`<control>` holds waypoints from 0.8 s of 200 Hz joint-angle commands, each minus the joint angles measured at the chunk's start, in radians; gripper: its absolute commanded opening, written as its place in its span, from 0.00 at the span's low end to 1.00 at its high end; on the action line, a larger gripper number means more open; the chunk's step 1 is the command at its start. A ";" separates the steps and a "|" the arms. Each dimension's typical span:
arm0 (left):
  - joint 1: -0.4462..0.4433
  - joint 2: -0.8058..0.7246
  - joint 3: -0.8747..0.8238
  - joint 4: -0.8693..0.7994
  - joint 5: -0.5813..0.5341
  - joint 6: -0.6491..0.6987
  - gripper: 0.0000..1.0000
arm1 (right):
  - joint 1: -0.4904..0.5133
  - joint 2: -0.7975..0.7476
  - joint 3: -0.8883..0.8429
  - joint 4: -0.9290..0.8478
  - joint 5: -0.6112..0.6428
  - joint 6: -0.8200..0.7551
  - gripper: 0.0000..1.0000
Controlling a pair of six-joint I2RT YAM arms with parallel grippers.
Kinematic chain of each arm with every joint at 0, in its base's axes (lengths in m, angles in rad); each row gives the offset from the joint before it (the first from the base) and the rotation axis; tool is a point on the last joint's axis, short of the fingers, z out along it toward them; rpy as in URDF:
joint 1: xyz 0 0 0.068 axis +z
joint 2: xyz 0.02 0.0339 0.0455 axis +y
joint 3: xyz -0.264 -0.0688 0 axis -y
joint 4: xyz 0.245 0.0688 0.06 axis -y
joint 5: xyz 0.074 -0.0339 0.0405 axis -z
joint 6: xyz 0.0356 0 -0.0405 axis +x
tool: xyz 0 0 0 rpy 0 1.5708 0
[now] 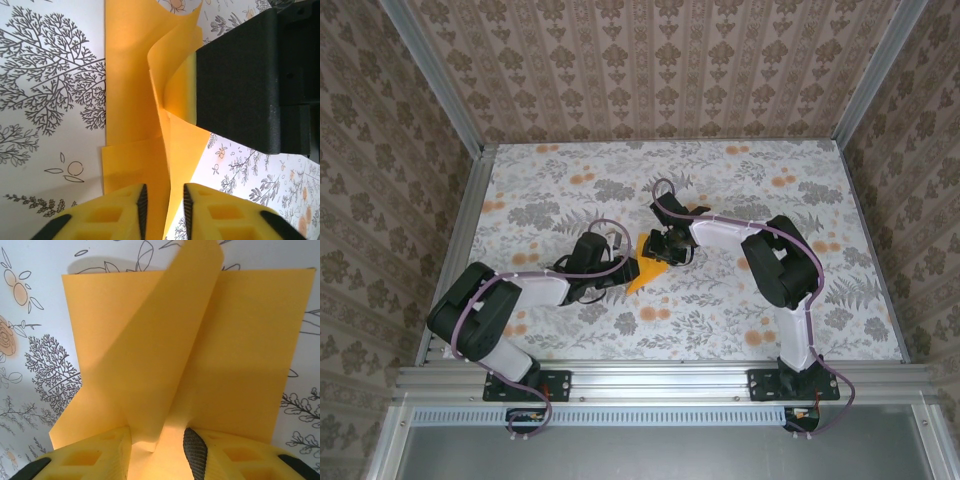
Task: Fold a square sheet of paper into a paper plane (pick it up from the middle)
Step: Fourth fold the wing at the center of the table.
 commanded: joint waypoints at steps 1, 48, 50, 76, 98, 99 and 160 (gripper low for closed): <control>-0.008 0.005 0.029 -0.014 -0.008 0.028 0.34 | -0.013 0.101 -0.065 -0.171 0.144 0.011 0.41; -0.008 0.099 0.088 -0.005 0.028 0.042 0.36 | -0.013 0.100 -0.068 -0.168 0.141 0.011 0.41; -0.009 0.103 0.091 -0.005 0.029 0.043 0.36 | -0.012 0.100 -0.068 -0.168 0.141 0.011 0.41; -0.004 0.148 0.101 0.017 0.047 0.037 0.36 | -0.013 0.094 -0.069 -0.168 0.141 0.011 0.41; -0.002 0.173 0.110 0.040 0.073 0.032 0.32 | -0.013 0.093 -0.071 -0.165 0.140 0.011 0.41; -0.002 0.174 0.110 0.040 0.074 0.032 0.32 | -0.013 0.092 -0.071 -0.165 0.140 0.011 0.41; 0.013 0.208 0.124 0.057 0.105 0.032 0.15 | -0.013 0.085 -0.076 -0.158 0.137 0.011 0.41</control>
